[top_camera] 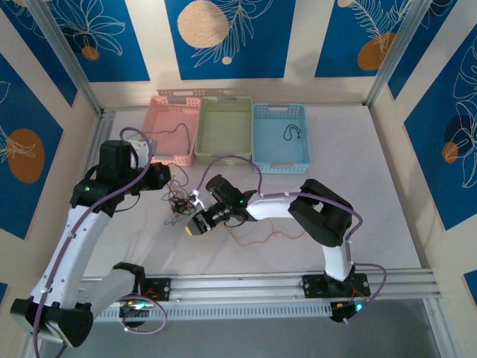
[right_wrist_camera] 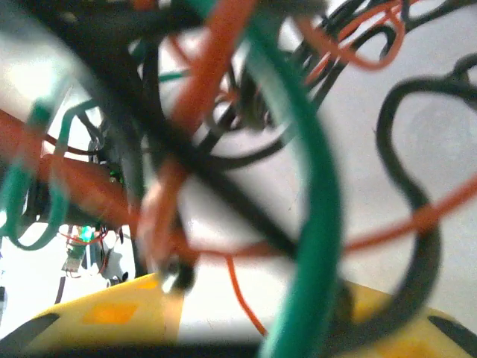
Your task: Untangle the cables
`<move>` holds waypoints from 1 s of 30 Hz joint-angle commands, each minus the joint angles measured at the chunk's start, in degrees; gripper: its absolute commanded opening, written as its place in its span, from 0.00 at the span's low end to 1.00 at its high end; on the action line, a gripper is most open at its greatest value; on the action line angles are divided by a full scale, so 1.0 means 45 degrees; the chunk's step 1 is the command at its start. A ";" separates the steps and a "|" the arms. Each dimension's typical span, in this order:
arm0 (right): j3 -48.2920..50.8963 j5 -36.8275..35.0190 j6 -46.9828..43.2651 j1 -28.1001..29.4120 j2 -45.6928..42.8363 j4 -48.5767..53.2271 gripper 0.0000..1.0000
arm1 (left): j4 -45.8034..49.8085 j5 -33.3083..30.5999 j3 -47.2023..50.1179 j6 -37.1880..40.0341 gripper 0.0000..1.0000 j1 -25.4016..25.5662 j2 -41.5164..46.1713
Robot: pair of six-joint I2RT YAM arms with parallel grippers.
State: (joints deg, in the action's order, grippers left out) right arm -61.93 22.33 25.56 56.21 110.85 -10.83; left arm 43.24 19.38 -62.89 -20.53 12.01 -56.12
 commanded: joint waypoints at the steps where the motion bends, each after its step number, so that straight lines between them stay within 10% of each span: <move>1: -0.0131 0.0293 -0.0288 0.0045 -0.0230 -0.0147 0.33 | -0.0049 -0.0162 -0.0126 0.0032 0.00 -0.0021 0.0073; 9: 0.0806 0.0357 -0.0374 -0.0139 -0.0874 -0.0911 0.00 | 0.0424 -0.1157 -0.0259 0.0215 0.00 -0.0021 0.0080; 21: 0.2361 -0.1469 -0.0336 -0.1980 -0.3090 0.0785 0.00 | 0.1067 -0.3480 -0.0327 0.0571 0.00 -0.0070 0.0602; 30: 0.5641 -0.2967 0.1761 -0.6293 -0.5688 0.0706 0.00 | 0.1299 -0.4853 0.0102 0.1022 0.00 -0.0115 0.1934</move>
State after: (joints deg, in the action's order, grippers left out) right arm -39.90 12.60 30.28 31.09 88.68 -9.58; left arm 47.64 0.95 -62.89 -17.50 12.01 -48.69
